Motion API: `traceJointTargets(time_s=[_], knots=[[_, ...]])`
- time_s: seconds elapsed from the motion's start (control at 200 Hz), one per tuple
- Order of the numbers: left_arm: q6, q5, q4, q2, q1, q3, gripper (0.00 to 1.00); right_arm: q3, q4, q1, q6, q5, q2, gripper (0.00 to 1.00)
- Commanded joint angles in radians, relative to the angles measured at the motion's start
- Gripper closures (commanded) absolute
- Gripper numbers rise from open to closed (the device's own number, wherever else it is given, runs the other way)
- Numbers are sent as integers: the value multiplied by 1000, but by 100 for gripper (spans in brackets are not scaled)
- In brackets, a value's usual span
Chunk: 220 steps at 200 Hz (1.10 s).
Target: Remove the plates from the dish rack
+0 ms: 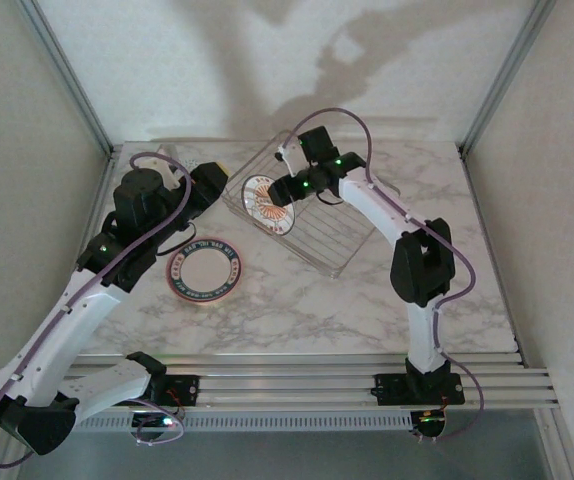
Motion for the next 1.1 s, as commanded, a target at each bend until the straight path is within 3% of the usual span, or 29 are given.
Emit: traceJointTargets(time_s=[0.0,0.405,0.681,1.096], knots=[[21,-22,-16,-24,-8,13,49,49,-38,-1,-34,3,34,31],[22,-43,-91,-49,-10,32,49,91,-43,20,-42,15,99,47],[7,-44,-80,-54,-11,18,49,118,-52,37,-55,40,102,64],[0,-36,-65,-57,-11,1,49,140,-67,105,-93,252,26,90]])
